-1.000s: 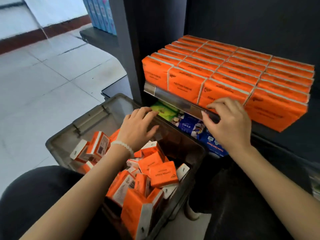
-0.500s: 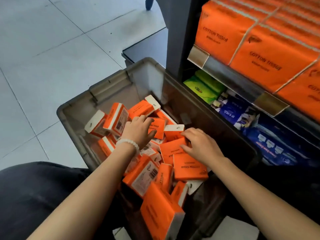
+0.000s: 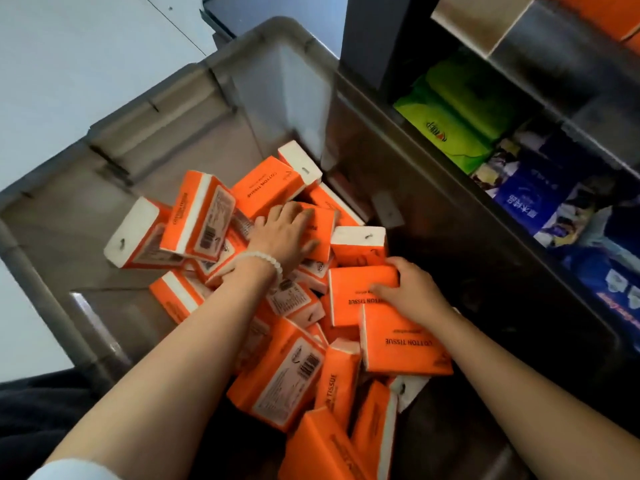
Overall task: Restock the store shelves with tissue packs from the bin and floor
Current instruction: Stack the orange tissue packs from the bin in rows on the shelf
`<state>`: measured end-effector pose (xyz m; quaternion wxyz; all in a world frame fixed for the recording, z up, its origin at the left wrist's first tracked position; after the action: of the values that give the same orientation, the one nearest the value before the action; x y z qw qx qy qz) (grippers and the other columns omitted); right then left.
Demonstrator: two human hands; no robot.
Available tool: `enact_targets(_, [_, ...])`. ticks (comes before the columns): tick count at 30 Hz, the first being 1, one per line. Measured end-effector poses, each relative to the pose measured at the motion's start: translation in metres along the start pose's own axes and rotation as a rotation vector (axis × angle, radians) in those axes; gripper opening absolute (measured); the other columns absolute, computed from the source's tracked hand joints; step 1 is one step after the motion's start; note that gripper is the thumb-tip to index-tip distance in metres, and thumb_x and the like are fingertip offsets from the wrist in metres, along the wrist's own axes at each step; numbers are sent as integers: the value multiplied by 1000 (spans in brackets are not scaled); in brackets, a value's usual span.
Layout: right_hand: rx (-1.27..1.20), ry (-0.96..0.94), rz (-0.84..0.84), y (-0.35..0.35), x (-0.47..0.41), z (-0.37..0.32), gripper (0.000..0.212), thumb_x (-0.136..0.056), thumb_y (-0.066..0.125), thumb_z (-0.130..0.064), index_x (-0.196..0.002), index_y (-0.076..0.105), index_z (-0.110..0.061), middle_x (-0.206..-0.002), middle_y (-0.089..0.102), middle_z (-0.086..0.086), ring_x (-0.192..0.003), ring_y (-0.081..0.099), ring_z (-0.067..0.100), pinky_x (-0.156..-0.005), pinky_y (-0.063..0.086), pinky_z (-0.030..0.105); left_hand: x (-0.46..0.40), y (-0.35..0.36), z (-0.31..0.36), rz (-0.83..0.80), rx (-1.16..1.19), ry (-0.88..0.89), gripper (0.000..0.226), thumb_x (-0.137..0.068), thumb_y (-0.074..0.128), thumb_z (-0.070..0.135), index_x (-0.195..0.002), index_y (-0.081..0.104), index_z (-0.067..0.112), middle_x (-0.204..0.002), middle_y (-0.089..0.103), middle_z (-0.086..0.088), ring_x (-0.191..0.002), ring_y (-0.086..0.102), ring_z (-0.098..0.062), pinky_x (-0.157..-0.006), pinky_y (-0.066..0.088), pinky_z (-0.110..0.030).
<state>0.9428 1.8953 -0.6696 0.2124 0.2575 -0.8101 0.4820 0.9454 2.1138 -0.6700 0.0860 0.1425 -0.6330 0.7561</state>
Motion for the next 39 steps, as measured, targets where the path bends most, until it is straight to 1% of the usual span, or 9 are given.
enact_targets(3, [-52,59,-4,3,-1,3,63,-81,70,-35,-136,42,-18,-132,53,7,-118,52,25,-99,42,36,-4,2,2,-11,5,-17,72,-91,47,50,-149,13,25,-153,17,-1,-135,21,-25,-98,29,-44])
enact_targets(5, [-55,81,-10,5,-2,4,64,-81,69,-37,-136,40,-20,-131,53,6,-117,52,25,-97,43,37,-6,2,3,-31,-12,-13,72,-91,45,52,-149,12,25,-154,18,1,-137,19,-25,-99,29,-44])
enact_targets(12, [-112,125,-44,7,0,6,66,-80,70,-38,-134,37,-22,-128,53,6,-114,54,26,-93,45,38,-11,1,7,-12,-28,-23,60,-86,49,60,-135,38,28,-138,33,-5,-129,28,-27,-98,30,-45])
enact_targets(16, [-174,109,-16,6,-1,4,69,-78,74,-35,-134,40,-16,-129,54,7,-116,53,24,-94,43,36,-9,2,7,-36,-11,16,55,-85,51,59,-128,42,25,-140,41,-1,-134,29,-22,-98,29,-48])
enact_targets(21, [-194,40,1,-1,4,-3,58,-75,77,-31,-124,52,-17,-118,58,2,-109,55,19,-87,43,30,0,-9,7,-23,-78,43,49,-87,47,58,-125,42,29,-126,53,2,-123,45,-22,-99,28,-52])
enact_targets(26, [-277,-103,130,-31,27,-24,52,-69,82,-23,-117,62,-16,-105,61,1,-99,58,15,-88,46,27,18,-38,12,11,-83,15,50,-89,40,59,-129,45,28,-125,54,0,-120,47,-25,-97,29,-51])
enact_targets(31, [-270,-275,352,-91,78,-47,50,-68,82,-21,-115,66,-15,-108,62,7,-99,59,19,-89,44,25,48,-116,32,188,108,-7,53,-87,50,56,-129,48,24,-122,58,-7,-115,52,-29,-91,43,-46])
enact_targets(36, [-299,-427,588,-168,155,-63,50,-72,79,-23,-119,65,-17,-111,61,6,-106,56,20,-94,39,24,106,-200,80,322,188,104,49,-85,60,48,-124,50,21,-115,62,-10,-108,56,-31,-86,44,-41])
enact_targets(39, [-282,-509,677,-212,208,-64,58,-74,78,-22,-128,58,-17,-110,60,6,-106,54,18,-89,34,18,143,-250,119,416,185,182,47,-84,63,46,-122,52,21,-112,63,-9,-105,57,-30,-83,43,-38])
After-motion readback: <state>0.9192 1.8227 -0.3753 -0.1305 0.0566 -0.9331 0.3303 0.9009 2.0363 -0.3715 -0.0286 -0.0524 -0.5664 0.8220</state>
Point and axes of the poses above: each hand's wrist, its own x-axis away from the middle knuckle, its own y-axis out of the palm, z = x × y, the point moved 6 cm from there along -x, towards the middle knuckle
